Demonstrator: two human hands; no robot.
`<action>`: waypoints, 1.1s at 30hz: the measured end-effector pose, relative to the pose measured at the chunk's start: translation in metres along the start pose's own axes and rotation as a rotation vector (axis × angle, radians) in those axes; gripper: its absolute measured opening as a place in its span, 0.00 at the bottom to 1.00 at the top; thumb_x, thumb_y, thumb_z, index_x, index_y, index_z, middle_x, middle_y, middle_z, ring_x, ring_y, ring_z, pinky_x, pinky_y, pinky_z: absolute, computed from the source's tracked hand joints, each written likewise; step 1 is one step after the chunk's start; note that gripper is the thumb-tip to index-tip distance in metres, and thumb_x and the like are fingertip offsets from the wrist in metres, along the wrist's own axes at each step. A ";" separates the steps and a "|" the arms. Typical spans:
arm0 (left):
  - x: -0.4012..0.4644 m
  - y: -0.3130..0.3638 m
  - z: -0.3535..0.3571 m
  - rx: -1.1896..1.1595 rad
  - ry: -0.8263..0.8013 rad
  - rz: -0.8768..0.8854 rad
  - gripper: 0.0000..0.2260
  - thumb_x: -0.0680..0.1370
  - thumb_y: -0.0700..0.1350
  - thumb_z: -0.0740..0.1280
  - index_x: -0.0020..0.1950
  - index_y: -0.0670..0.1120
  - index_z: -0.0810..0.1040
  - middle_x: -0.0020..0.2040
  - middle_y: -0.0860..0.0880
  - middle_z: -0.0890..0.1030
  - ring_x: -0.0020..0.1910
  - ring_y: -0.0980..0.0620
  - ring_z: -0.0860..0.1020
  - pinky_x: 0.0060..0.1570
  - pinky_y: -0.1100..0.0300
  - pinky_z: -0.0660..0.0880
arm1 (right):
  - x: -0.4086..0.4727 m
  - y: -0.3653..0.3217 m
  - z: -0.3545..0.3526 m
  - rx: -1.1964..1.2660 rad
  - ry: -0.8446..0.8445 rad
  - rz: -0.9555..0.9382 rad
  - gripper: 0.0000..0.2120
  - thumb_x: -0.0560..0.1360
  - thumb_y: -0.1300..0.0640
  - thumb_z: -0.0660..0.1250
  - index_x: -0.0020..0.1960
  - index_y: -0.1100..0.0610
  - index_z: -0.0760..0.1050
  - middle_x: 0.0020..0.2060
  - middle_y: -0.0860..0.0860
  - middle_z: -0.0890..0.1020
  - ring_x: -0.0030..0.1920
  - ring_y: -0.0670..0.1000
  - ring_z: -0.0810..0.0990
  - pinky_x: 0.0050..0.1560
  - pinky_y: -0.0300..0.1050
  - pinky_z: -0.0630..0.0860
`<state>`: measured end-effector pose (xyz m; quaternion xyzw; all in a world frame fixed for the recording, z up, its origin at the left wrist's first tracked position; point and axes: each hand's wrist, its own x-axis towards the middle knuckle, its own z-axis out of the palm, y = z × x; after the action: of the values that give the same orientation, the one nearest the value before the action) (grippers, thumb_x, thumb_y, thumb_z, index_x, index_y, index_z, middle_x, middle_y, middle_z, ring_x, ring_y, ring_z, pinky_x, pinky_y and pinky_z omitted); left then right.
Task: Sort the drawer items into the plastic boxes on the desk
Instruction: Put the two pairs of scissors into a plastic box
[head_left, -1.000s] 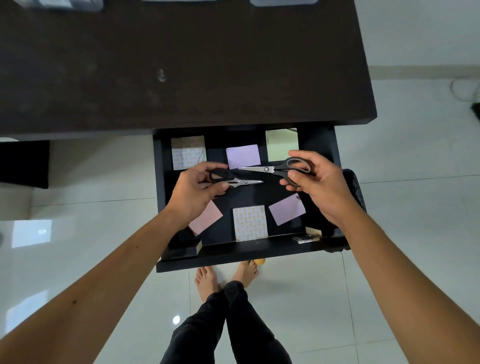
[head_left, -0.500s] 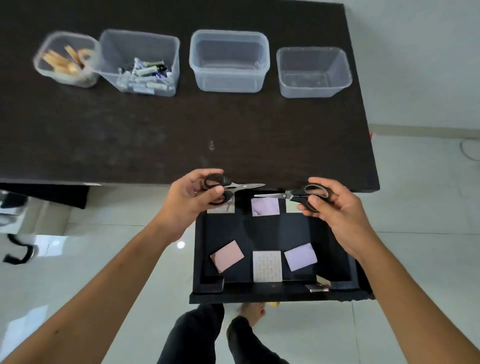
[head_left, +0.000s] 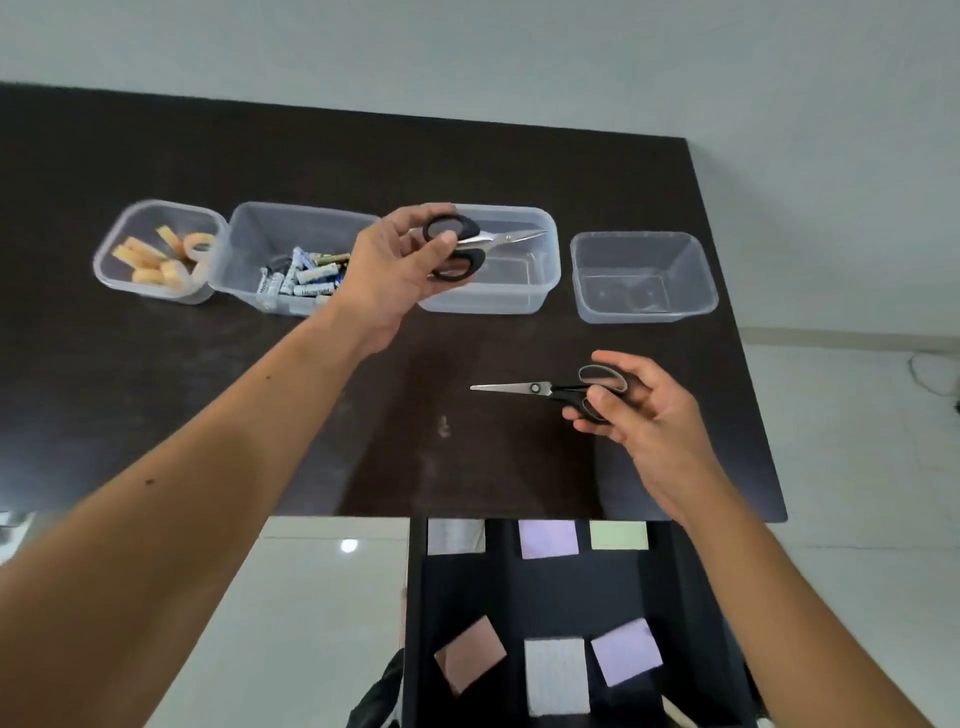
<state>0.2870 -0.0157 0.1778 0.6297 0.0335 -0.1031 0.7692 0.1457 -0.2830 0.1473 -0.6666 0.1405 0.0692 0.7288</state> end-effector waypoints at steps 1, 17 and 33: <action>0.014 0.005 0.001 0.037 0.005 0.002 0.12 0.82 0.34 0.68 0.66 0.40 0.78 0.57 0.41 0.84 0.54 0.43 0.86 0.54 0.48 0.84 | 0.008 -0.002 0.002 0.019 0.000 0.000 0.18 0.81 0.70 0.68 0.68 0.57 0.79 0.56 0.62 0.85 0.50 0.64 0.89 0.52 0.50 0.86; 0.079 -0.003 -0.010 0.616 -0.163 -0.141 0.17 0.82 0.44 0.72 0.70 0.46 0.79 0.63 0.48 0.82 0.65 0.51 0.80 0.69 0.51 0.77 | 0.064 -0.006 0.018 0.066 0.036 -0.012 0.18 0.79 0.68 0.70 0.67 0.57 0.79 0.54 0.58 0.86 0.50 0.66 0.89 0.51 0.49 0.86; 0.005 -0.006 -0.077 -0.208 0.017 -0.078 0.18 0.76 0.40 0.72 0.66 0.41 0.79 0.57 0.44 0.84 0.52 0.45 0.86 0.55 0.54 0.82 | 0.151 -0.061 0.078 -0.076 -0.014 -0.035 0.16 0.79 0.70 0.72 0.64 0.59 0.80 0.60 0.63 0.83 0.55 0.61 0.89 0.54 0.51 0.86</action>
<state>0.2965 0.0575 0.1549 0.5456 0.0750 -0.1239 0.8254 0.3159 -0.2253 0.1665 -0.6956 0.1209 0.0664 0.7051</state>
